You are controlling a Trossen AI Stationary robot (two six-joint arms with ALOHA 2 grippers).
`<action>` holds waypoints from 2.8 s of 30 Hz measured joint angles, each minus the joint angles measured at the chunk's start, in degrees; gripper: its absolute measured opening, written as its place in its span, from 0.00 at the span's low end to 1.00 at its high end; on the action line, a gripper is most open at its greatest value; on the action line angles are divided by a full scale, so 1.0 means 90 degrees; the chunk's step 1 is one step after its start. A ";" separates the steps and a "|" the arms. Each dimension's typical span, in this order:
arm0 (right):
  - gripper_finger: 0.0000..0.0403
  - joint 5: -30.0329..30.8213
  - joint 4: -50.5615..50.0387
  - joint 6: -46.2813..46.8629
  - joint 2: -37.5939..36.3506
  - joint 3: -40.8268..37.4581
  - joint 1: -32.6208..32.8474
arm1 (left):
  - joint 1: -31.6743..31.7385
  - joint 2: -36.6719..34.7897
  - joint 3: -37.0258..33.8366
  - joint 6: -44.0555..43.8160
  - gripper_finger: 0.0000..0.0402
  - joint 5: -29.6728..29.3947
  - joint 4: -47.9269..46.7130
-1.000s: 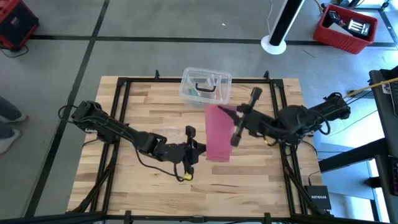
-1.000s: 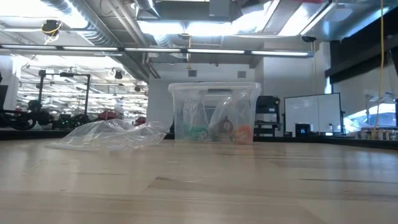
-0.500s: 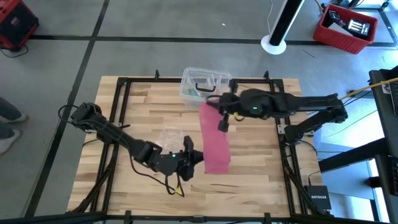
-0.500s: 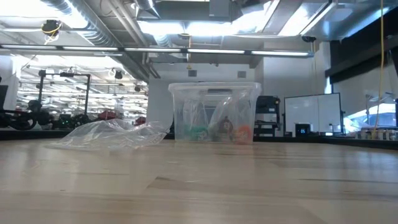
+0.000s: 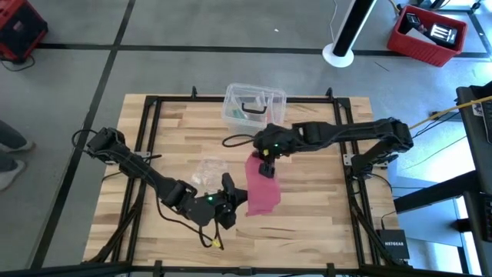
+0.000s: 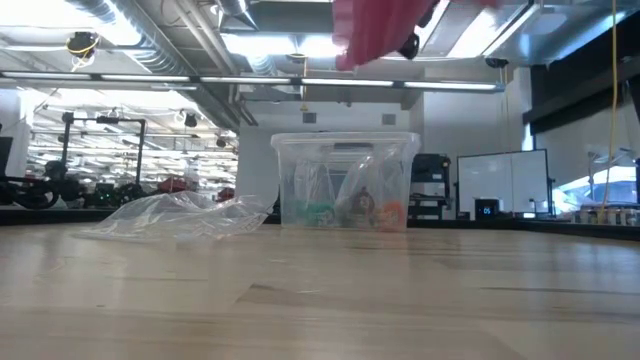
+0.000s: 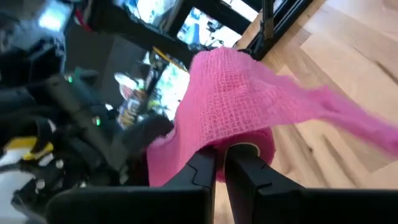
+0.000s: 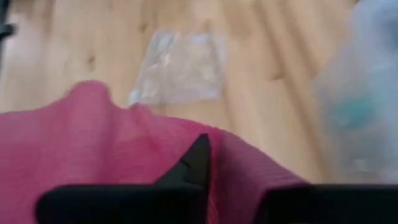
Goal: Roll bandage
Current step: Roll the pink bandage
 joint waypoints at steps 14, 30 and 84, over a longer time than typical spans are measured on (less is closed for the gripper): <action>0.68 -0.0425 -0.0125 -0.0553 0.0054 -0.0024 -0.0034 | 0.0226 0.0041 0.0005 -0.3534 0.03 0.0386 -0.0689; 0.72 -0.0164 -0.0469 -0.0800 0.0025 -0.0024 -0.0027 | 0.0361 0.0404 0.0007 -0.4151 0.03 0.0386 -0.1058; 0.84 -0.2333 -0.2006 0.0540 -0.0288 0.1699 -0.0260 | 0.0599 0.0474 -0.0042 -0.4618 0.03 0.2144 -0.1175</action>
